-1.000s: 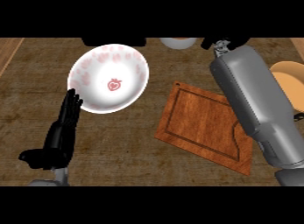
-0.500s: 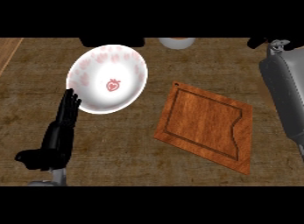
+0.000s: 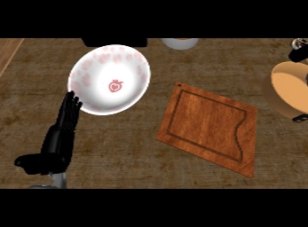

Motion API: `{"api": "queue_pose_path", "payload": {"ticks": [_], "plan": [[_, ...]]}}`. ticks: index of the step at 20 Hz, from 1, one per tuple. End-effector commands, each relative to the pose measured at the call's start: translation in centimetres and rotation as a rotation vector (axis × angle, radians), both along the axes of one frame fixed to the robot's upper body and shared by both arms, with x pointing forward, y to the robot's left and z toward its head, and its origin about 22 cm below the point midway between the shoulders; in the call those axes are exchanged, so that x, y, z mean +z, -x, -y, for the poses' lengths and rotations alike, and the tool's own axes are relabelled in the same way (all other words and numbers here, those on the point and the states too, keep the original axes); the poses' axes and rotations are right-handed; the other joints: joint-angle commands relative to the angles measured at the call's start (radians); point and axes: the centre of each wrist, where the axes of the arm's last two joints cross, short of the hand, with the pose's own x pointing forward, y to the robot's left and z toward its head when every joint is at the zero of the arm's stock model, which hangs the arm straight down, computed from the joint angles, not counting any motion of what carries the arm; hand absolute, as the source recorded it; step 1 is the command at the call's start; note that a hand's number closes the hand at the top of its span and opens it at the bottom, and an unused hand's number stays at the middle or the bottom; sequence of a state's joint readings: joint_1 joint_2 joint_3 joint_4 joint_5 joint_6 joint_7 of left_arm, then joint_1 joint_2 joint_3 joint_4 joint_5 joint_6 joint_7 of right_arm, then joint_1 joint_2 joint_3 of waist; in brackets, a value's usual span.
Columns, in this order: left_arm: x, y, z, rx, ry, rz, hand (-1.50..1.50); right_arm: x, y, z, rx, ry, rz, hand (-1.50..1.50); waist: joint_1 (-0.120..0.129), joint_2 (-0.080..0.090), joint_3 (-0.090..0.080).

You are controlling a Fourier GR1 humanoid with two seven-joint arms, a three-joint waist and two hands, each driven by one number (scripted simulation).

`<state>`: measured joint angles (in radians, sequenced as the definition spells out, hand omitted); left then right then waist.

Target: Pick the cupcake from the cutting board and place it in the pot

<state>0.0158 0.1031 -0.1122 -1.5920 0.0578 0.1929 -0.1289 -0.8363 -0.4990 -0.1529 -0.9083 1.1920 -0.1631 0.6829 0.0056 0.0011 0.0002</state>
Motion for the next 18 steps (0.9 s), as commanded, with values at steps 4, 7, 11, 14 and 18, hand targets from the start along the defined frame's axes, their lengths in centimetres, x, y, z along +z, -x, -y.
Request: {"api": "queue_pose_path", "payload": {"ticks": [4,7,11,14,18], "plan": [[0.5,-0.4,-0.8,0.001,0.025,-0.012,0.0,-2.7,1.3,6.4,0.016,-0.125,-0.091,1.5,0.004,0.002,0.0],[0.7,-0.8,-0.3,-0.011,0.005,0.001,0.0,-4.4,1.2,7.3,-0.024,-0.173,-0.133,1.5,0.009,0.004,0.0],[0.0,1.2,0.8,-0.02,0.022,0.009,0.0,-7.0,2.1,9.2,-0.148,-0.27,-0.227,1.5,0.024,0.007,0.001],[-0.2,-0.3,-0.1,-0.005,-0.002,0.007,0.0,-7.8,3.0,11.1,-0.221,-0.335,-0.281,-1.5,0.017,0.008,0.001],[0.2,0.1,-0.2,-0.016,-0.009,-0.012,0.0,-9.2,3.0,10.0,-0.02,-0.439,-0.149,-1.5,0.012,0.004,0.002]]}}
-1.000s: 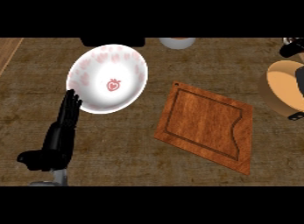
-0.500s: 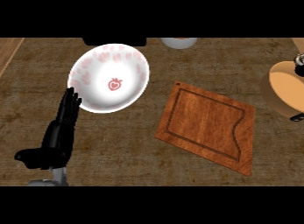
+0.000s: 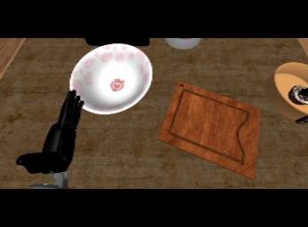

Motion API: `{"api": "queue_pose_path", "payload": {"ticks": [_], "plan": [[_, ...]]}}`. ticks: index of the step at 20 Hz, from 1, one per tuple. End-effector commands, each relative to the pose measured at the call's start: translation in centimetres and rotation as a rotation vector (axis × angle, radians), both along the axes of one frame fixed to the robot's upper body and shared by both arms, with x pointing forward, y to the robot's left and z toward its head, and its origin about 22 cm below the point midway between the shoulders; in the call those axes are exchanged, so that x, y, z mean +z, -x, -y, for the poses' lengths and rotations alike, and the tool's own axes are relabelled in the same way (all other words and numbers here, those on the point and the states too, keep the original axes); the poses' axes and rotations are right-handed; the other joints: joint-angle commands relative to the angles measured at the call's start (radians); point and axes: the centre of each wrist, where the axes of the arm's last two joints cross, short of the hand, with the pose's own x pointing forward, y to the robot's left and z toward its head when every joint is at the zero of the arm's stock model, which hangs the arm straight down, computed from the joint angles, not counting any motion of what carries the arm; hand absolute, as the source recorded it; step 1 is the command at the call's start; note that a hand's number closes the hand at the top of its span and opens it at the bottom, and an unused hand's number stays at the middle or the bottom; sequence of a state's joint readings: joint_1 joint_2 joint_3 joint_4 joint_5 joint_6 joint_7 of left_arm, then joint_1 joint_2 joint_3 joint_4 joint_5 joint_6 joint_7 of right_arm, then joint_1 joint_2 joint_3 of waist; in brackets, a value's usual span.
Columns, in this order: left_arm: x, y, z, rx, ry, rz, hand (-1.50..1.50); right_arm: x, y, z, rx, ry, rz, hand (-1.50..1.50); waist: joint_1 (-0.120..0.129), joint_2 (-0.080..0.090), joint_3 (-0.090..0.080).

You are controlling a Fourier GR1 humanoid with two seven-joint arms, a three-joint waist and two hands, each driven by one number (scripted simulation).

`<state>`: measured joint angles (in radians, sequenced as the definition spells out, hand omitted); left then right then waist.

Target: Pick the cupcake from the cutting board and place it in the pot

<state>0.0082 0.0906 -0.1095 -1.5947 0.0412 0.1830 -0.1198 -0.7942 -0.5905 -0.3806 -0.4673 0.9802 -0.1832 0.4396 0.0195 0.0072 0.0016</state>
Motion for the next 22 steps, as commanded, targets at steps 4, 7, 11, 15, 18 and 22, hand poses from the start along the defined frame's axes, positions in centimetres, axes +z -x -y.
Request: {"api": "queue_pose_path", "payload": {"ticks": [4,7,11,15,18,22], "plan": [[-0.1,-0.6,-0.4,0.01,-0.001,0.014,0.0,0.8,-0.2,-0.2,0.03,-0.122,0.424,-1.5,-0.009,-0.002,0.001],[0.3,-0.1,-0.4,0.015,-0.005,-0.014,0.0,1.3,0.1,-0.1,-0.002,-0.174,0.673,-1.5,-0.012,-0.006,0.003],[0.5,0.1,-0.8,0.022,-0.003,0.001,0.0,2.1,1.8,3.0,-0.076,-0.26,0.821,-1.5,-0.014,-0.006,0.001],[-0.1,-0.5,-0.5,0.042,-0.006,0.007,0.0,-0.5,4.9,5.2,-0.109,-0.254,0.866,-1.5,-0.022,-0.007,-0.001],[-0.3,0.3,0.0,0.015,0.01,0.008,0.0,0.0,7.5,9.0,-0.115,-0.251,0.9,-1.5,-0.014,-0.004,0.0],[0.6,-0.1,1.4,0.023,0.017,-0.008,0.0,0.0,8.9,10.0,-0.107,-0.238,0.957,-1.5,-0.018,-0.007,-0.001]]}}
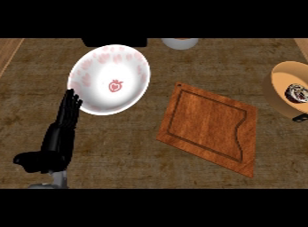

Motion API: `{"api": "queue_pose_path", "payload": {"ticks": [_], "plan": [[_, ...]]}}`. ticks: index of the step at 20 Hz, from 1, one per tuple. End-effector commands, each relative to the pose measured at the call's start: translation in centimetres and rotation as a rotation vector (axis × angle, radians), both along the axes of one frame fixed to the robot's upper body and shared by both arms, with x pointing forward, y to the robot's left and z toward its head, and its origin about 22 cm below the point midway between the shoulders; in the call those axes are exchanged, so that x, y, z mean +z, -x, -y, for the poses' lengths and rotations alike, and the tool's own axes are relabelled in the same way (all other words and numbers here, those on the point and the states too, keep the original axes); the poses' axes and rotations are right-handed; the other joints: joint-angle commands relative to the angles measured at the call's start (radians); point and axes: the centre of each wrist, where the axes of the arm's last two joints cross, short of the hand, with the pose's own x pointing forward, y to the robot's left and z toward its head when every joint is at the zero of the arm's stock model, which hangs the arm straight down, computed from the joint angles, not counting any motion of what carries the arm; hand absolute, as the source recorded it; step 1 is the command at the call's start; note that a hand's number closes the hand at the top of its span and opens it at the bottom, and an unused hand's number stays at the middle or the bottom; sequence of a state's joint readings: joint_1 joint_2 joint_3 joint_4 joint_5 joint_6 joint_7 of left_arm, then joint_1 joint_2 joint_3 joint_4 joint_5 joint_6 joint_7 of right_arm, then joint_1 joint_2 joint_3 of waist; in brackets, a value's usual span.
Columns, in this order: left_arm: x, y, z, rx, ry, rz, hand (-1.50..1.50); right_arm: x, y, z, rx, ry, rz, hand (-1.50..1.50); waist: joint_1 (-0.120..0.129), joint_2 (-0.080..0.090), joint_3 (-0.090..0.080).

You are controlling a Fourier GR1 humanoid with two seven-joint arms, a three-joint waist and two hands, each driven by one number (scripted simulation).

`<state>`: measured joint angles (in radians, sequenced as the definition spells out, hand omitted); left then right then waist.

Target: Pick the cupcake from the cutting board and place it in the pot

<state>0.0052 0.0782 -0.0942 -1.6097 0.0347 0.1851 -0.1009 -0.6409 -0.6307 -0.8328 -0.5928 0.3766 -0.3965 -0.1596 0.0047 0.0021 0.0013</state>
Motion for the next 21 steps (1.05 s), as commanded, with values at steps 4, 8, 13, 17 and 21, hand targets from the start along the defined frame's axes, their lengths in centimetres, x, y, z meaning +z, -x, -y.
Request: {"api": "queue_pose_path", "payload": {"ticks": [4,8,13,17,21], "plan": [[-1.6,0.1,0.4,0.009,-0.01,-0.009,0.0,-0.6,3.8,3.0,0.009,0.009,0.065,-1.5,-0.003,-0.002,-0.001],[0.6,-0.2,0.1,0.002,0.005,0.0,0.0,-0.9,6.9,5.6,0.003,0.024,0.069,-1.5,-0.001,-0.002,-0.001],[0.5,-1.7,-1.5,0.004,0.01,-0.006,0.0,-0.8,8.3,6.8,-0.053,0.031,0.078,-1.5,0.0,0.0,-0.001],[-0.8,-0.2,0.5,-0.019,0.009,-0.008,0.0,-0.5,9.6,7.6,-0.138,0.032,0.158,-1.5,-0.001,-0.001,-0.001],[-0.5,0.5,-0.1,0.008,0.006,0.007,0.0,-2.0,11.8,8.3,-0.172,0.023,0.159,-1.5,-0.001,-0.001,-0.001]]}}
